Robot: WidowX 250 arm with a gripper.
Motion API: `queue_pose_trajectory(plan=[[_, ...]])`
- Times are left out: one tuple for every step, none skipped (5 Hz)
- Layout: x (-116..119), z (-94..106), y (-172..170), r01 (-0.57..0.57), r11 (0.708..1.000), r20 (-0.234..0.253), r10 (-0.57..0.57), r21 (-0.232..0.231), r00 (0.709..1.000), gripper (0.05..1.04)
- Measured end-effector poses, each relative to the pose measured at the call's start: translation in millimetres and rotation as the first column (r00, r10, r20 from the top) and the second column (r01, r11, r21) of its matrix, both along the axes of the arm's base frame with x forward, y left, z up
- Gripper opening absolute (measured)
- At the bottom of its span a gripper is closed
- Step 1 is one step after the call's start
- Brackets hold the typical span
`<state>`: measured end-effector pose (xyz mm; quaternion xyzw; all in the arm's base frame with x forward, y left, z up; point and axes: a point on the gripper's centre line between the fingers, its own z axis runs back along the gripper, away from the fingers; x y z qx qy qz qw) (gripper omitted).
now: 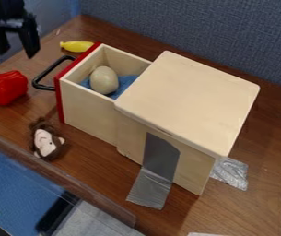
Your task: Close the drawer
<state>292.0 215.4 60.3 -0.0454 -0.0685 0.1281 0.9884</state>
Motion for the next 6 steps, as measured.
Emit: queue_pose_trajectory(plan=[[5.9, -17.7, -4.1, 0.018, 1.000, -0.028, -0.017, 0.016, 0.999, 1.001], [7.5, -23.3, -17.6, 0.043, 0.999, -0.039, -0.043, -0.003, 0.998, 1.001], [14.5, -12.6, -29.1, 0.060, 0.998, -0.007, -0.060, -0.003, 0.998, 1.001], [20.1, 2.1, -35.5, 0.071, 0.997, 0.038, -0.072, 0.009, 0.997, 1.001], [23.5, -5.0, -40.5, 0.085, 0.996, 0.010, -0.085, 0.033, 0.996, 1.001], [19.6, -26.0, -36.5, 0.081, 0.996, -0.052, -0.079, 0.047, 0.996, 1.001]])
